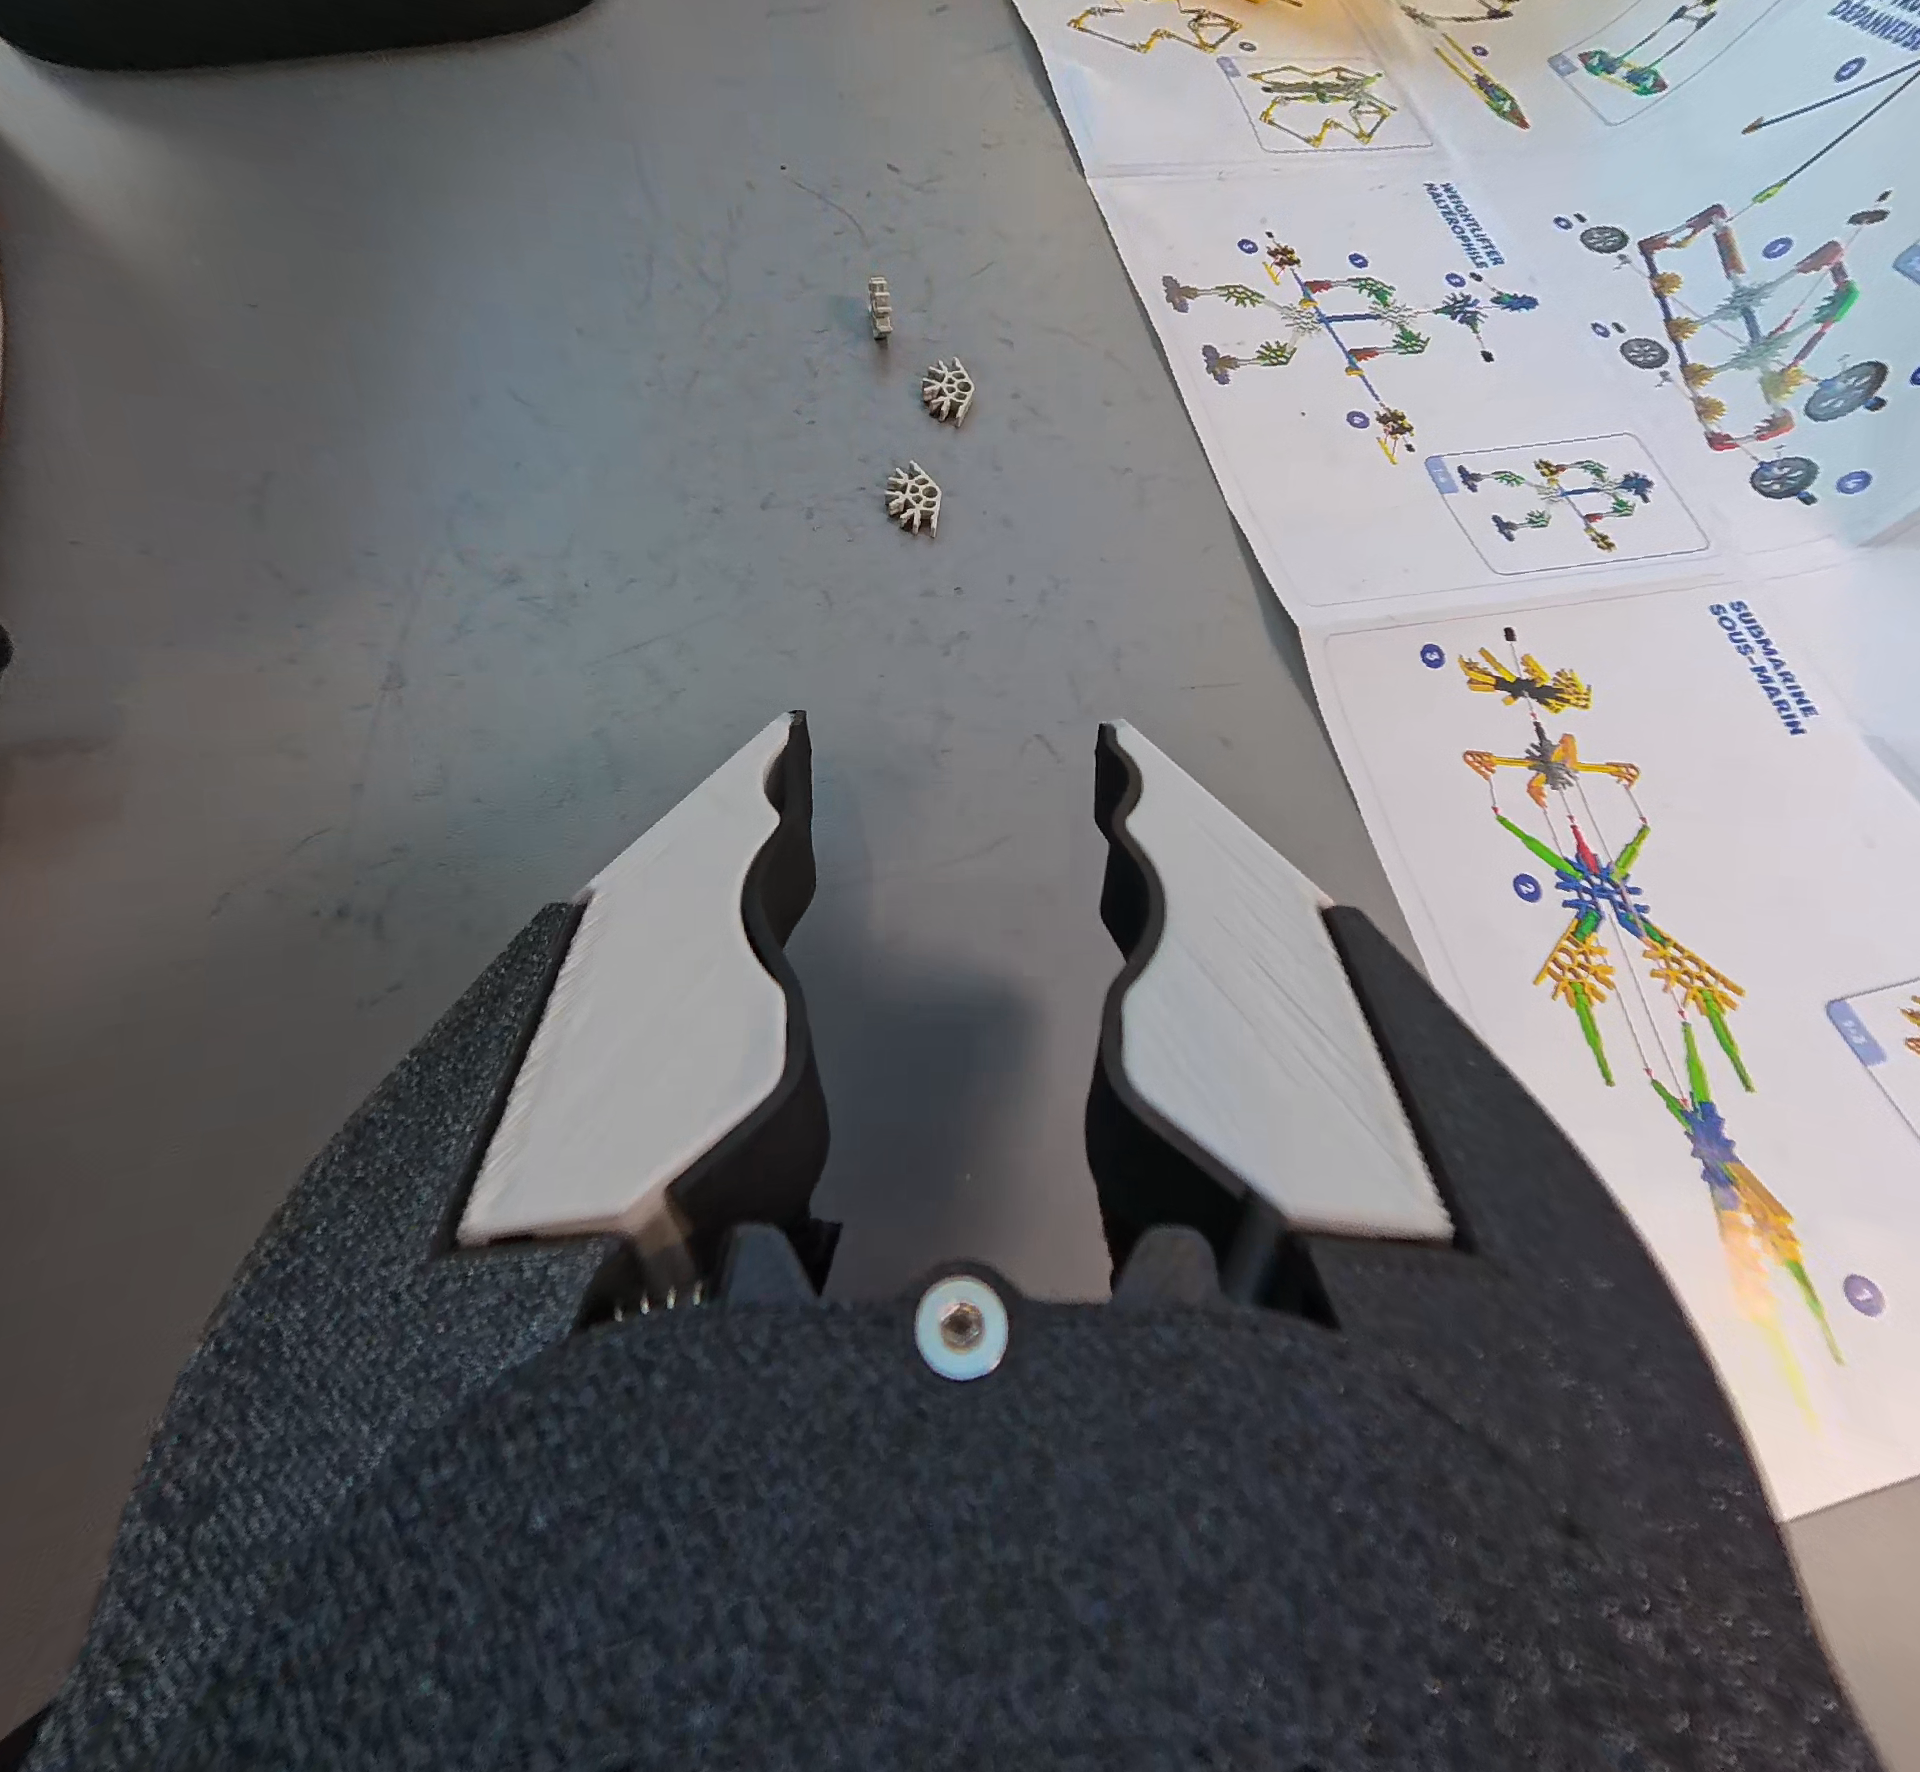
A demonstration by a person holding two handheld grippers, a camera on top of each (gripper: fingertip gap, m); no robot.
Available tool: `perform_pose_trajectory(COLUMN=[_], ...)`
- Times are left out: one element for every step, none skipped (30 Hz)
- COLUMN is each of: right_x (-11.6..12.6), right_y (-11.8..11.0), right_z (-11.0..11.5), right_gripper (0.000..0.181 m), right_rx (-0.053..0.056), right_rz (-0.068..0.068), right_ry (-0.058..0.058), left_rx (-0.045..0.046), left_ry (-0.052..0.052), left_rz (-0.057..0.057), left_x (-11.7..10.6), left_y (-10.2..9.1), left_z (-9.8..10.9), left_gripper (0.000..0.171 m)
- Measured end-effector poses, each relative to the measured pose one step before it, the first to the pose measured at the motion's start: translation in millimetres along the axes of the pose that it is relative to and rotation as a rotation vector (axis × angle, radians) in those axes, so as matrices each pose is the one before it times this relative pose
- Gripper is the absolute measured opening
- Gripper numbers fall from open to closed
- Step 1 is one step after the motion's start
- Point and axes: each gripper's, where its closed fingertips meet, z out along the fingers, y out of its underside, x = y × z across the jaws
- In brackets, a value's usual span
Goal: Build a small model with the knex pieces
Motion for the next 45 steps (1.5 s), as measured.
perform_pose_trajectory(right_x=[0.03,-0.01,-0.09,-0.15,0.01,0.03,-0.11,-0.01,-0.17,-0.22,-0.13,-0.15,-0.03,0.05,-0.05,0.06,0.11,0.05,0.13,-0.08,-0.08,-0.24,-0.23,-0.34,-0.22,-0.27,-0.26,-0.29,-0.12,-0.12,-0.21,-0.23,-0.13,-0.02,-0.11,-0.12,0.07,0.02,-0.03,-0.35,-0.40,-0.69,-0.77,-0.50,-0.43], right_y=[-0.03,-0.07,-0.02,-0.07,0.00,0.01,-0.11,-0.04,0.01,-0.02,0.09,0.10,0.13,-0.05,-0.10,-0.11,-0.01,-0.16,-0.19,-0.04,-0.09,0.07,0.13,0.24,0.25,0.19,0.13,0.15,0.15,0.10,-0.20,-0.43,-0.54,-0.54,-0.41,-0.42,-0.29,-0.22,-0.12,-0.11,-0.01,0.08,0.15,0.55,0.68], right_z=[0.01,-0.12,0.01,0.09,0.00,-0.06,-0.10,0.02,-0.06,0.02,0.11,0.11,0.04,0.03,-0.16,-0.10,-0.06,-0.07,-0.21,-0.09,-0.11,0.12,0.14,0.19,0.19,0.22,0.04,0.18,0.08,0.06,-0.20,-0.55,-0.50,-0.61,-0.53,-0.42,-0.28,-0.31,-0.21,-0.26,-0.16,-0.10,0.07,0.12,0.26], right_gripper=[0.054,0.054,0.054,0.054,0.054,0.054,0.053,0.053,0.053,0.054,0.054,0.053,0.053,0.053,0.053,0.053,0.053,0.053,0.053,0.053,0.053,0.053,0.053,0.053,0.053,0.053,0.053,0.053,0.053,0.053,0.054,0.054,0.054,0.055,0.056,0.056,0.056,0.056,0.056,0.057,0.057,0.057,0.057,0.057,0.057], right_rx=[0.0005,0.0004,0.0001,-0.0001,0.0000,0.0003,0.0004,0.0003,0.0001,-0.0002,-0.0006,-0.0008,-0.0005,0.0002,0.0007,0.0008,0.0008,0.0011,0.0011,0.0010,0.0006,-0.0003,-0.0011,-0.0016,-0.0017,-0.0014,-0.0008,-0.0006,-0.0010,-0.0006,0.0014,0.0036,0.0045,0.0043,0.0039,0.0033,0.0023,0.0017,0.0012,0.0010,0.0003,-0.0001,-0.0010,-0.0027,-0.0037], right_rz=[0.0009,0.0004,0.0000,-0.0002,-0.0001,-0.0003,-0.0004,-0.0005,-0.0006,-0.0008,-0.0007,-0.0007,-0.0007,-0.0007,-0.0004,0.0005,0.0009,0.0004,0.0000,-0.0001,0.0002,0.0002,-0.0003,-0.0006,-0.0011,-0.0014,-0.0017,-0.0012,-0.0004,-0.0014,-0.0034,-0.0043,-0.0036,-0.0025,-0.0015,-0.0010,-0.0007,-0.0005,-0.0013,-0.0023,-0.0034,-0.0042,-0.0044,-0.0042,-0.0037], right_ry=[-0.0007,-0.0005,-0.0007,-0.0006,0.0001,0.0002,-0.0002,-0.0003,-0.0006,-0.0006,-0.0007,-0.0001,0.0002,0.0006,0.0004,0.0000,0.0000,0.0000,0.0004,-0.0002,-0.0011,-0.0017,-0.0020,-0.0016,-0.0010,-0.0008,-0.0006,-0.0013,-0.0005,0.0006,0.0016,0.0024,0.0027,0.0019,0.0003,0.0001,0.0007,0.0011,0.0002,-0.0003,-0.0006,-0.0016,-0.0018,-0.0011,-0.0007], left_rx=[-0.00762,-0.00759,-0.00636,-0.00096,0.00058,-0.00077,-0.01272,-0.01187,0.00586,-0.00011,0.00006,-0.00053,-0.00083,-0.00259,-0.00410,-0.00209,0.00443,0.01347,0.02560,0.03365,0.04039,0.04368,0.04626,0.05030,0.05125,0.04485,0.03541,0.02702,0.02024,0.02516,0.03268,0.03193,0.02087,0.01443,0.01332,0.00430,-0.00490,-0.00625,-0.01336,-0.01303,-0.00376,-0.00457,-0.01254,-0.01115,0.01136], left_ry=[-0.0051,-0.0017,-0.0027,-0.0031,0.0014,0.0042,0.0015,-0.0013,0.0045,0.0025,0.0046,0.0020,-0.0027,-0.0017,-0.0030,-0.0062,-0.0087,-0.0055,-0.0014,0.0053,0.0025,-0.0041,-0.0024,0.0041,0.0246,0.0490,0.0620,0.0497,0.0474,0.0602,0.0640,0.0589,0.0702,0.0596,0.0445,0.0467,0.0406,0.0247,0.0241,0.0159,0.0023,-0.0043,-0.0005,0.0038,0.0010], left_rz=[0.0075,0.0076,0.0034,0.0002,0.0004,0.0012,0.0039,0.0071,0.0001,-0.0008,0.0017,0.0049,0.0052,0.0036,0.0057,0.0077,0.0083,0.0074,0.0081,0.0123,0.0245,0.0424,0.0599,0.0771,0.0924,0.1046,0.1117,0.0967,0.0704,0.0617,0.0545,0.0361,0.0245,0.0200,0.0162,0.0108,0.0046,0.0002,-0.0056,-0.0026,0.0057,0.0026,-0.0051,-0.0073,-0.0084], left_x=[0.13,0.16,-0.10,0.14,0.43,0.80,-0.52,0.50,0.66,0.64,1.36,0.79,0.11,-0.62,0.31,-0.09,-1.03,-0.68,0.95,3.23,6.05,9.40,11.42,21.78,29.26,37.25,40.36,39.54,37.16,37.99,35.80,32.09,30.05,25.37,19.08,16.54,12.51,6.87,5.93,3.78,1.13,-0.59,-0.75,-0.36,-0.58], left_y=[1.51,1.47,1.33,0.24,-0.12,0.27,2.24,2.64,-0.86,0.53,-0.10,0.36,0.18,0.13,0.86,0.55,-0.38,-1.74,-3.68,-5.19,-6.49,-7.38,-8.03,-8.63,-9.56,-9.31,-9.44,-9.26,-10.43,-11.25,-11.39,-10.85,-7.67,-5.88,-4.70,-2.85,-1.06,-0.63,0.76,0.70,-0.25,-0.05,1.42,1.62,-1.57], left_z=[1.24,1.45,1.52,1.17,0.48,0.10,0.73,0.95,-0.21,-0.17,0.15,-0.33,0.14,0.20,-0.37,-1.17,-2.81,-4.68,-7.74,-10.18,-11.91,-13.56,-13.63,-16.20,-15.39,-12.74,-7.96,-2.77,2.36,6.32,9.50,12.96,15.99,17.53,17.10,16.48,15.15,13.47,12.19,9.66,6.75,5.36,3.50,1.83,-1.09], left_gripper=[0.013,0.013,0.013,0.013,0.013,0.013,0.013,0.013,0.011,0.010,0.008,0.004,0.004,0.004,0.004,0.004,0.004,0.004,0.004,0.004,0.003,0.003,0.003,0.003,0.003,0.003,0.004,0.004,0.004,0.004,0.004,0.004,0.004,0.004,0.004,0.004,0.004,0.004,0.004,0.004,0.004,0.004,0.005,0.006,0.010])
